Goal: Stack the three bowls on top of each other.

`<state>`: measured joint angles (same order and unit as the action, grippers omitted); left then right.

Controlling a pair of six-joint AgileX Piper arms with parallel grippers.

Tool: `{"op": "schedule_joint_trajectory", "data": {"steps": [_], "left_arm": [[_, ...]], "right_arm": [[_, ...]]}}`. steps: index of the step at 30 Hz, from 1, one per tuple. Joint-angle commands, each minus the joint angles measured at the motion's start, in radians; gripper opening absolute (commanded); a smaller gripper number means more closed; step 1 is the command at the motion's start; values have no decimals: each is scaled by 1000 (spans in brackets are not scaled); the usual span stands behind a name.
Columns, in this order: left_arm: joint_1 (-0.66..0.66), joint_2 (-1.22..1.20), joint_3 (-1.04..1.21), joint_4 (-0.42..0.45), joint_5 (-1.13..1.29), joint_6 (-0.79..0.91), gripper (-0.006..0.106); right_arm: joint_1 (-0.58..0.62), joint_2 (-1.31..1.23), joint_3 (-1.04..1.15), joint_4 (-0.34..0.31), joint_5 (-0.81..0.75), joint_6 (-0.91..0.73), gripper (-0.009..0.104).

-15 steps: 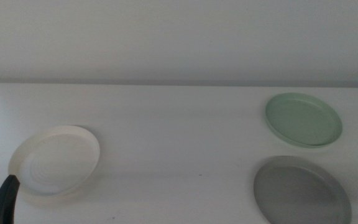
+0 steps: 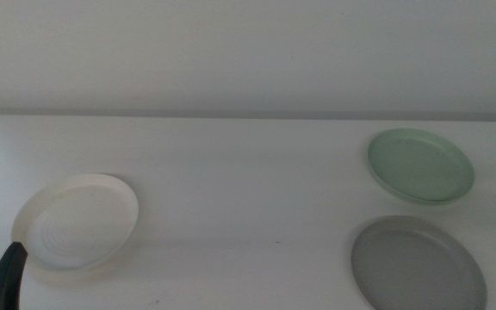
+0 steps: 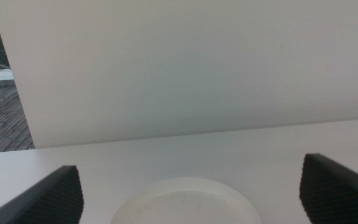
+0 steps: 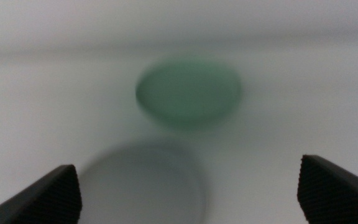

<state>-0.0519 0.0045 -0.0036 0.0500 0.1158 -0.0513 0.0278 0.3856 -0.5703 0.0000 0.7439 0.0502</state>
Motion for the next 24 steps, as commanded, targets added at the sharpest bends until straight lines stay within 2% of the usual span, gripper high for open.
{"op": "schedule_joint_trajectory", "data": {"steps": [1,5,13,18,24], "left_arm": [[-6,-41,42,-6,-14,0,94],[-6,-41,42,-6,-14,0,94],[-6,-41,42,-6,-14,0,94],[-6,-41,42,-6,-14,0,94],[-6,-41,42,-6,-14,0,94]], "right_arm": [[-9,121,-114,11,229,-11,93],[-9,232,-178,16,266,43,93],[-9,351,-179,80,303,47,93],[-9,590,-285,78,398,38,88],[-9,897,-382,64,349,25,86]]}}
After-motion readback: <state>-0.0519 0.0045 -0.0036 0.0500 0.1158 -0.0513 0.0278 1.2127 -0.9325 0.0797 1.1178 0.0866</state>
